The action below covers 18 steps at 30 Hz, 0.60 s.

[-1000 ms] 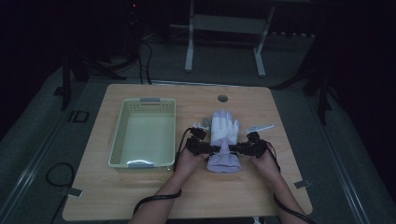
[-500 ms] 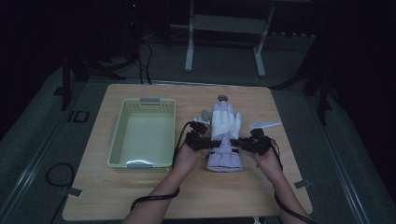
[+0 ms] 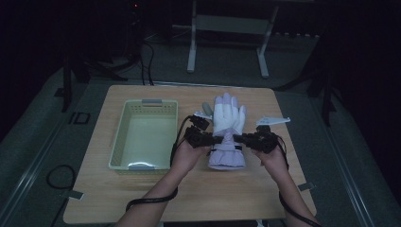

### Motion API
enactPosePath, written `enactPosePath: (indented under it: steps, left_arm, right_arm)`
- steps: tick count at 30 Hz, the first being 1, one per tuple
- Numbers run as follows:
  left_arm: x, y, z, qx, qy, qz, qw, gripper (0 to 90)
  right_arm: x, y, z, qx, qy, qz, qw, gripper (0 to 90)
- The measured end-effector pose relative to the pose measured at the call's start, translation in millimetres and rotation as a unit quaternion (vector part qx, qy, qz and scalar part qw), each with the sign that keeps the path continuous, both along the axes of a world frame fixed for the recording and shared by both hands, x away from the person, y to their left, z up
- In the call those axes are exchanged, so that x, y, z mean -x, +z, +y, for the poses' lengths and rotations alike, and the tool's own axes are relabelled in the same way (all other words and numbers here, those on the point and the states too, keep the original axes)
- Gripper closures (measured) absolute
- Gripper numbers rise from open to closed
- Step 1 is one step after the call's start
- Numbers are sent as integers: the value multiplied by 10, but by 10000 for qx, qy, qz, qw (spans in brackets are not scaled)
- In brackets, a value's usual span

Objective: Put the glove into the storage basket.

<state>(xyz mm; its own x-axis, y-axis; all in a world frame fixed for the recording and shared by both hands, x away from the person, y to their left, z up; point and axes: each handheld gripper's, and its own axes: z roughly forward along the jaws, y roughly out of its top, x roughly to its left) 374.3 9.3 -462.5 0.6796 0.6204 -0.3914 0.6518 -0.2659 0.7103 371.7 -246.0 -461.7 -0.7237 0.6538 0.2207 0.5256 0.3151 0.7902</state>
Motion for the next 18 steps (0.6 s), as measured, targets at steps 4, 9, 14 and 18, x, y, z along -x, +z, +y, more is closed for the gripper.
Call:
enactPosePath:
  steps: [4,9,14,18]
  left_arm:
    - [45,112,114,-25,58,-80,9999,708]
    - [70,202,295,-94,100,-48,9999,708]
    - [71,277,476,-198,131,-13,9997,709]
    - [81,319,600,-257,162,-36,9995,708]
  right_arm:
    - [11,99,97,-46,65,-92,9999,802]
    - [9,177,265,-85,197,-125,9997,802]
    - [-9,224,455,-81,294,-144,9994,802]
    - [-27,254,591,-88,341,-148,9993,803]
